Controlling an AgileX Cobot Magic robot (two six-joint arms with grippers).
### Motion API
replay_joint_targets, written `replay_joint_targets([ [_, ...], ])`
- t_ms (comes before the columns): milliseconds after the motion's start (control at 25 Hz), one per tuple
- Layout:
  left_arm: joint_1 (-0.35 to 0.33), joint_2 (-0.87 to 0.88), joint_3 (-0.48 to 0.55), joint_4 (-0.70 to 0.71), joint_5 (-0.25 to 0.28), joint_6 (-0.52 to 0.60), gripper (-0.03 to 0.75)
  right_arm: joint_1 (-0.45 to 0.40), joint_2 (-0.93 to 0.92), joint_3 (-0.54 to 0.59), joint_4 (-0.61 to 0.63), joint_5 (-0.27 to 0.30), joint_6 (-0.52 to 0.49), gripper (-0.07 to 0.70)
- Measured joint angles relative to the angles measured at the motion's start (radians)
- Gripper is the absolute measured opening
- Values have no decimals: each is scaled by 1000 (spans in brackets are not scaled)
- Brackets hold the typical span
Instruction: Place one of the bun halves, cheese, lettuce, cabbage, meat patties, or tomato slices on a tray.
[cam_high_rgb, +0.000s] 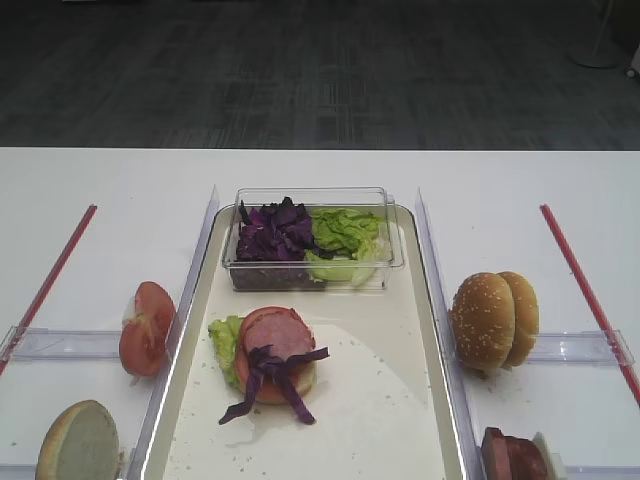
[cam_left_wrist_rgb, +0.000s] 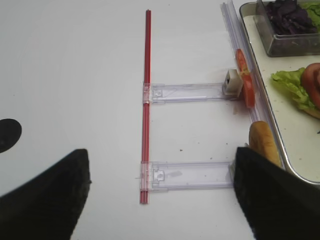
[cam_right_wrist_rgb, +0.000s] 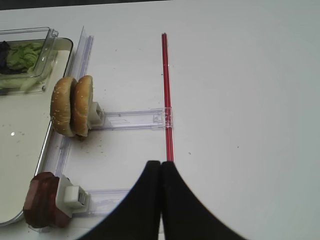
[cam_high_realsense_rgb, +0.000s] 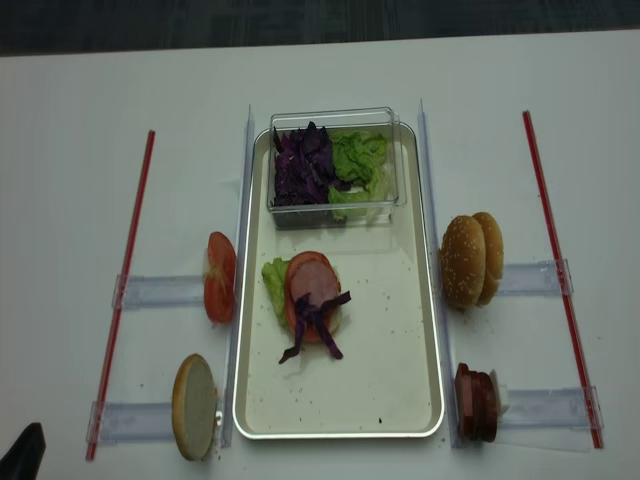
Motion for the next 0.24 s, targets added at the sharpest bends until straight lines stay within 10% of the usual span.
replay_joint_targets([
  [240,0,0,0,0,0,0,545,0,0,0,0,0,0,36],
])
